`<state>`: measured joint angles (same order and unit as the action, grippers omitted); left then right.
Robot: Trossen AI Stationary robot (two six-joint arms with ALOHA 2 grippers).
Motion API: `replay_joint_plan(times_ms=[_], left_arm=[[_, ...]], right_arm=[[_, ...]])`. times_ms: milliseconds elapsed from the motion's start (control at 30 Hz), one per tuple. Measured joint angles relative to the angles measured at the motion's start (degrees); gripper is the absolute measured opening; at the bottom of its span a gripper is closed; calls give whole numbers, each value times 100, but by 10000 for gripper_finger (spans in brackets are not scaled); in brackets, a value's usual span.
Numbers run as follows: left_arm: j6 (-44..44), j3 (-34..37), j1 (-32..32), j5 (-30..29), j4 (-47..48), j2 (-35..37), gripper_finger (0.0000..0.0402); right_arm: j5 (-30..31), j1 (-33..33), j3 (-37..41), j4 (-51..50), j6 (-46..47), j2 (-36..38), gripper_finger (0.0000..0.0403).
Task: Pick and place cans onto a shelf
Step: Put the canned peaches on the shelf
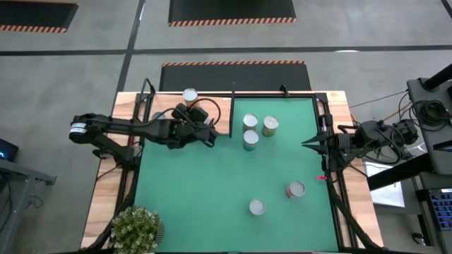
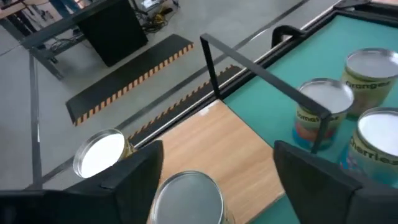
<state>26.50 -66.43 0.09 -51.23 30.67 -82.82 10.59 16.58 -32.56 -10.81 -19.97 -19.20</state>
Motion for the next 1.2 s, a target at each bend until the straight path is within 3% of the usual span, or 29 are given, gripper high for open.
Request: replay_joint_plan(times_ms=[167,400,467,633,933,1200], left_arm=[[222,134,73,288,189,-48,195],[556,305,184,575,338,-51,39],[578,371,190,578,302,-51,11],[785,471,220,753,236,-51,11],[1103,522,700,1651,197,-51,0],[1072,522,761,1784,368,-51,0]], right_arm=[[0,2,0,0,0,0,13],[2,2,0,4,0,0,13],[2,2,0,4,1,0,13],[1,2,0,2,0,0,13],[2,1,0,3,2,0,13],[0,2,0,0,0,0,13]])
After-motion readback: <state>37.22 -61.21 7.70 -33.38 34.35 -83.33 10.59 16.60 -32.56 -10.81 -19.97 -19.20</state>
